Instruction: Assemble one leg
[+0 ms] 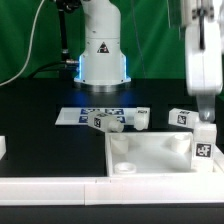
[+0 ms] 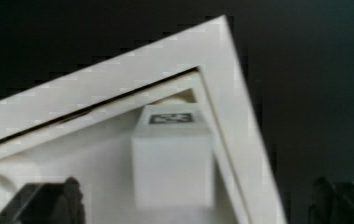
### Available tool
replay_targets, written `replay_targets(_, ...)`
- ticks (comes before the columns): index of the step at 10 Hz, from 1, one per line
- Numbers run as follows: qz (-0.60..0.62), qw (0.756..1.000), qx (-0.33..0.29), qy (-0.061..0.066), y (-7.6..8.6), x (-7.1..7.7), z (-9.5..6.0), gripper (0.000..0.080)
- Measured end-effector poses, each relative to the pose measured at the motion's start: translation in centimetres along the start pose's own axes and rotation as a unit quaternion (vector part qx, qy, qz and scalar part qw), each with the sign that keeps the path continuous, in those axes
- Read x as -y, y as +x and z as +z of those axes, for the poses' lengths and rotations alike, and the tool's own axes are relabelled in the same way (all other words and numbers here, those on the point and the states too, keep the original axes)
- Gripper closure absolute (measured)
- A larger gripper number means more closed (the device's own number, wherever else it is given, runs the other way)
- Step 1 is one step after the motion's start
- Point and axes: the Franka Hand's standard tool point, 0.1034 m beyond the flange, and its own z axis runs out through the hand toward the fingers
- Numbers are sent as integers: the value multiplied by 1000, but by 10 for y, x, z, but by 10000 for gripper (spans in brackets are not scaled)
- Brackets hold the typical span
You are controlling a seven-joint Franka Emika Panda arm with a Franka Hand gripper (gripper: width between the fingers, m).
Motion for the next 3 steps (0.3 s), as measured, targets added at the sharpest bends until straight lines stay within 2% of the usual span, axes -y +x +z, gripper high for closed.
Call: replay_targets(3, 0, 1000, -2, -1, 1, -1, 3, 151)
